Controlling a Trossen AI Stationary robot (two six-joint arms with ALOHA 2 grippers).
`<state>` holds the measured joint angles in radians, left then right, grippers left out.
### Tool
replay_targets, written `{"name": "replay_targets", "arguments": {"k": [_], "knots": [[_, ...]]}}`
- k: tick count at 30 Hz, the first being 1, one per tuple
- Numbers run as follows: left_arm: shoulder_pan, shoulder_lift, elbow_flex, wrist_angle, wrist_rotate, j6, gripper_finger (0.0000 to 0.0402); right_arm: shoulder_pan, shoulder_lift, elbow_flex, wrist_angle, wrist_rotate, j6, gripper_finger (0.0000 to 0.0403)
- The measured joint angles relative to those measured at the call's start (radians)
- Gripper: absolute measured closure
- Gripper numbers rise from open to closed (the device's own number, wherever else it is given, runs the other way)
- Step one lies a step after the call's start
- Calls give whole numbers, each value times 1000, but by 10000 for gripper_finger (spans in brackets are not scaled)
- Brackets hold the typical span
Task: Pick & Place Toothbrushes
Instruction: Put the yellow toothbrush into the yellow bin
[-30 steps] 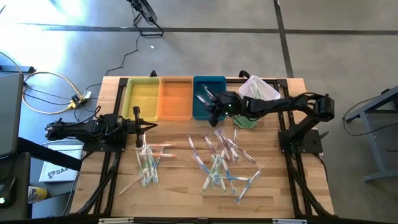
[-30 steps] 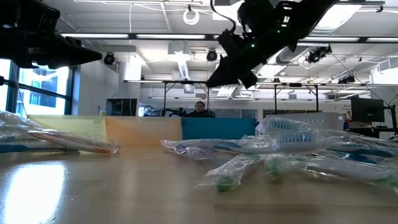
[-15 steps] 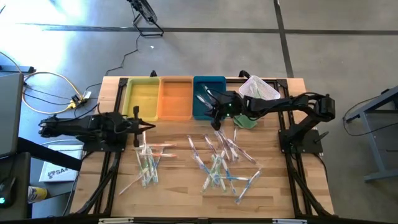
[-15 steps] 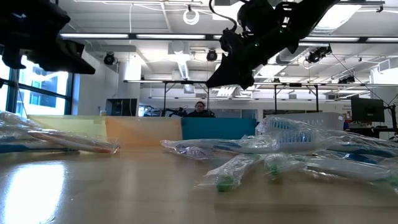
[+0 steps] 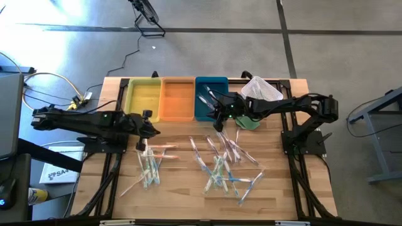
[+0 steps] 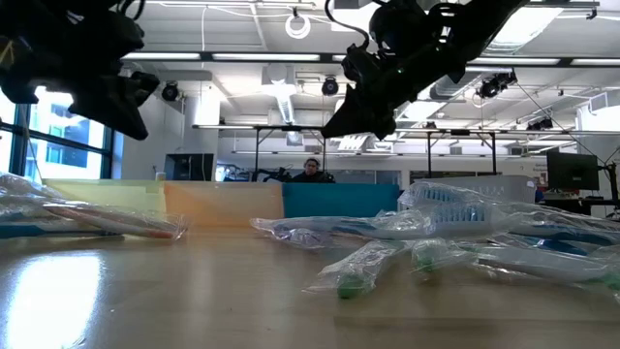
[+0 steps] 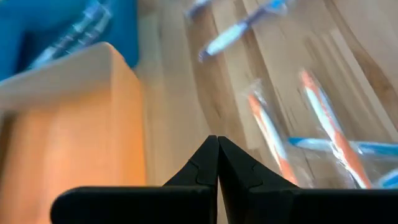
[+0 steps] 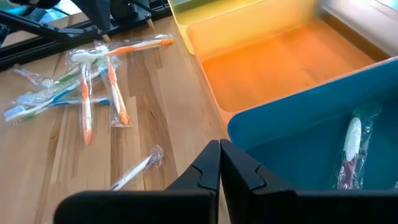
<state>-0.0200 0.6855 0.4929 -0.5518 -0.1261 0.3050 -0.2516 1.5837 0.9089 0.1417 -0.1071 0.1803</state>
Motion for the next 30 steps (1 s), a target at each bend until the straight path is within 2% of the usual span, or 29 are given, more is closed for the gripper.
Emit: {"name": "replay_targets", "arguments": {"k": [5, 12, 23, 26, 30], "knots": [[0, 108, 36, -5, 68, 0, 402, 0, 0, 0, -2, 0, -17, 399], [0, 189, 38, -10, 167, 11, 402, 0, 0, 0, -4, 0, -21, 400], [0, 209, 38, -27, 177, -8, 399, 0, 0, 0, -4, 0, -21, 399], [0, 209, 38, -27, 178, -35, 379, 0, 0, 0, -4, 0, -21, 399], [0, 209, 38, -27, 180, -48, 325, 0, 0, 0, -4, 0, -21, 399]]}}
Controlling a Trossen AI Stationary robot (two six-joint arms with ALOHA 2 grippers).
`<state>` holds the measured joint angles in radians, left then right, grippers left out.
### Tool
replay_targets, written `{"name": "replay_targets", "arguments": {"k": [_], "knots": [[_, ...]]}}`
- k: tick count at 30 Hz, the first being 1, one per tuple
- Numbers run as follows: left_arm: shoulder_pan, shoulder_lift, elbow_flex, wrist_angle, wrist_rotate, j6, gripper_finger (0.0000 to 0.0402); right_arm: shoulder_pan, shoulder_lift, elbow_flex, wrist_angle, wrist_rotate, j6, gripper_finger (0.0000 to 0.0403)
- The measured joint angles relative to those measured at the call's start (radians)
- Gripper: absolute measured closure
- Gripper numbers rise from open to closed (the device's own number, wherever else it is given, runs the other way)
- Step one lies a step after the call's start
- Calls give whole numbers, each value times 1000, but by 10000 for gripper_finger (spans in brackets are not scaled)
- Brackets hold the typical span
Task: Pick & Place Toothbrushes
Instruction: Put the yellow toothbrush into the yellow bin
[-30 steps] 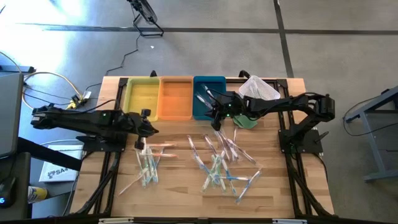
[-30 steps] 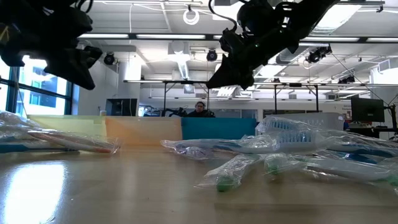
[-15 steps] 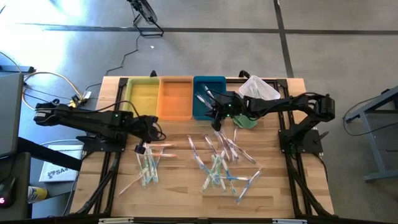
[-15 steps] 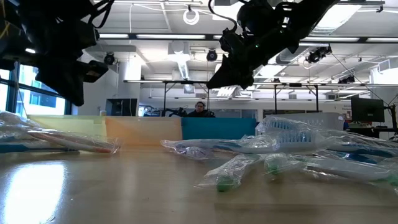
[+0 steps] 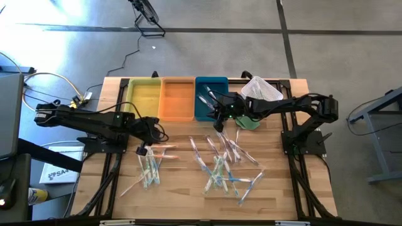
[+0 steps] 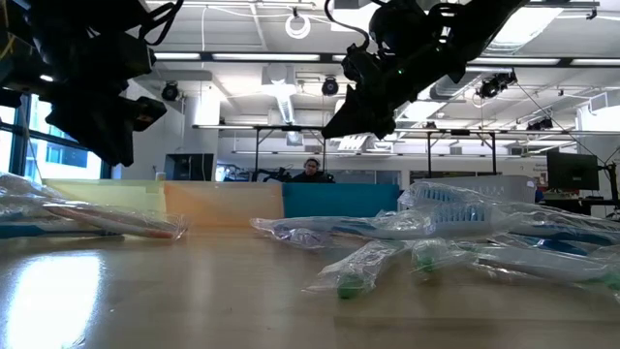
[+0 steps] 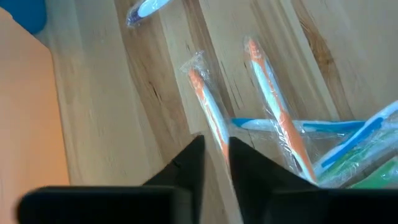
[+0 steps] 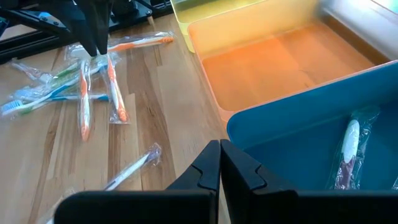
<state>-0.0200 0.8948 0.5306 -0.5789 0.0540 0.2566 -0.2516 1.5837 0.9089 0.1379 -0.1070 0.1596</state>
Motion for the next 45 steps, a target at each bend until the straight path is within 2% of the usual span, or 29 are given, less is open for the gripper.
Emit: {"name": "replay_targets", "arguments": {"k": [5, 9, 29, 45], "knots": [[0, 0, 0, 1, -10, 5, 266, 0, 0, 0, 0, 0, 0, 399], [0, 0, 0, 1, -11, 5, 248, 0, 0, 0, 0, 0, 0, 399], [0, 7, 0, 2, -18, -38, 246, 0, 0, 0, 0, 0, 0, 399], [0, 207, -1, 3, 34, -93, 247, 0, 0, 0, 0, 3, -6, 398]]}}
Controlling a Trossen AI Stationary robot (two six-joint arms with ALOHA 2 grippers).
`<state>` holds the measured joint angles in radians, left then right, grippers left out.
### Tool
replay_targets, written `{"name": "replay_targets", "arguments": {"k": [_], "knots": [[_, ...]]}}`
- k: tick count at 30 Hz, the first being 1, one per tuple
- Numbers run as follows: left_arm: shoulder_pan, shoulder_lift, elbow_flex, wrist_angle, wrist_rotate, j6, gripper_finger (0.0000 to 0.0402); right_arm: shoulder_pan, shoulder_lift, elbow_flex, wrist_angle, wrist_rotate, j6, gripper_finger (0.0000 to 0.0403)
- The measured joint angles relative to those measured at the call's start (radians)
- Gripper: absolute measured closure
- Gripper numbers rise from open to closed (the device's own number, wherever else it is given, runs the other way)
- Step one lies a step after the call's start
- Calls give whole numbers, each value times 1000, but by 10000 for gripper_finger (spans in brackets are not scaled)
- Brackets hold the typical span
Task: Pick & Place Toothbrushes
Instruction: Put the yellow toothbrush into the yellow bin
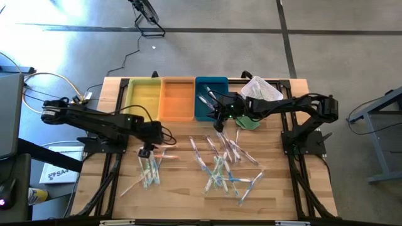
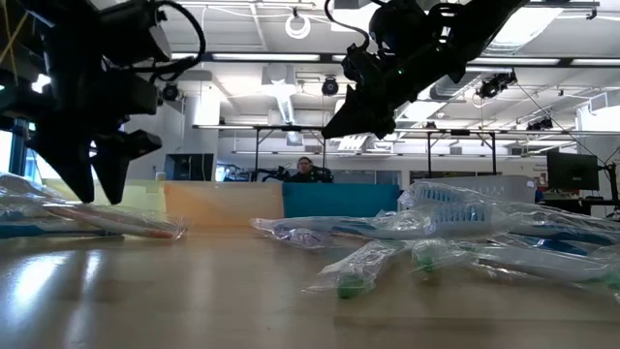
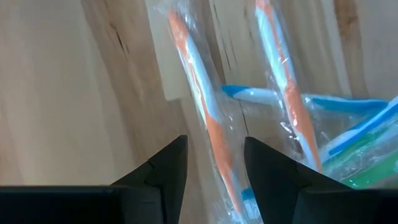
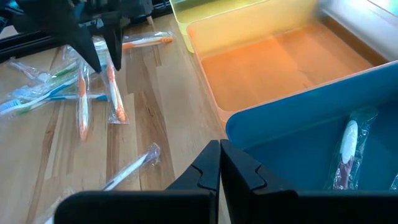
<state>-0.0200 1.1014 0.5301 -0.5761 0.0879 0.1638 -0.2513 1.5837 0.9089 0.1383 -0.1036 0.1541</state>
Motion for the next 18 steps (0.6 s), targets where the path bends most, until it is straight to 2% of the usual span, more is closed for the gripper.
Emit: {"name": "replay_targets", "arguments": {"k": [8, 18], "knots": [[0, 80, 0, 5, 55, -15, 247, 0, 0, 0, 0, 0, -1, 398], [0, 117, 0, 12, 52, -15, 247, 0, 0, 0, 0, 0, -1, 398]]}}
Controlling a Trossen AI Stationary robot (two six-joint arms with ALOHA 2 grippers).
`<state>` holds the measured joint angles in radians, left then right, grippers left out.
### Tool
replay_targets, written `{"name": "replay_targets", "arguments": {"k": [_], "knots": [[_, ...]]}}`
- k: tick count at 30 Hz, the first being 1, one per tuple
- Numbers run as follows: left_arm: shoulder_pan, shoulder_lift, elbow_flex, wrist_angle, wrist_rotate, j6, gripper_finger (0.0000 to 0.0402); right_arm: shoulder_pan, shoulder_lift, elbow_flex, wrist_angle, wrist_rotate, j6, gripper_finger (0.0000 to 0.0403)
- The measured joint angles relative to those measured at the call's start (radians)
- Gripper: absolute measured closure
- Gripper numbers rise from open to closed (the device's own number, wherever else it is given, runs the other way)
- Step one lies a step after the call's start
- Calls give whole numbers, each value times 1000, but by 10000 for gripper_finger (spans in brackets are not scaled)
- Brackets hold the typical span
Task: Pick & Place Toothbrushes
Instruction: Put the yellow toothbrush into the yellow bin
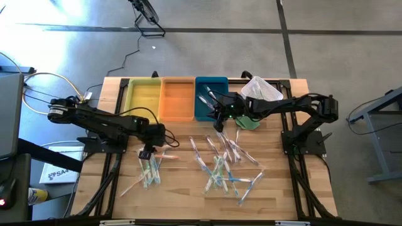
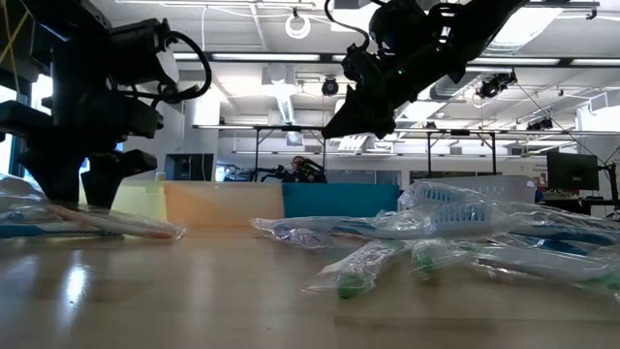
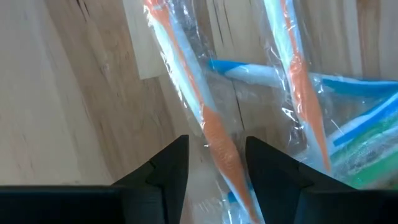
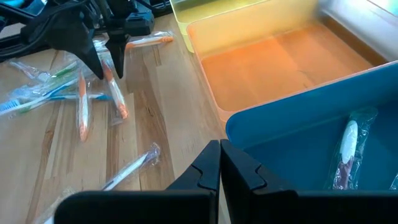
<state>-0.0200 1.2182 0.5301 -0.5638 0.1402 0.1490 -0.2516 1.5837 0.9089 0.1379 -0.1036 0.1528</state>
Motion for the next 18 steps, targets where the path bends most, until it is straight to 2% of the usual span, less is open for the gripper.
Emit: {"name": "replay_targets", "arguments": {"k": [10, 18], "knots": [[0, 0, 0, 47, -1, 2, 257, 0, 0, 0, 0, 0, 0, 398], [0, 0, 0, 46, 7, 2, 348, 0, 0, 0, 0, 0, 0, 398]]}}
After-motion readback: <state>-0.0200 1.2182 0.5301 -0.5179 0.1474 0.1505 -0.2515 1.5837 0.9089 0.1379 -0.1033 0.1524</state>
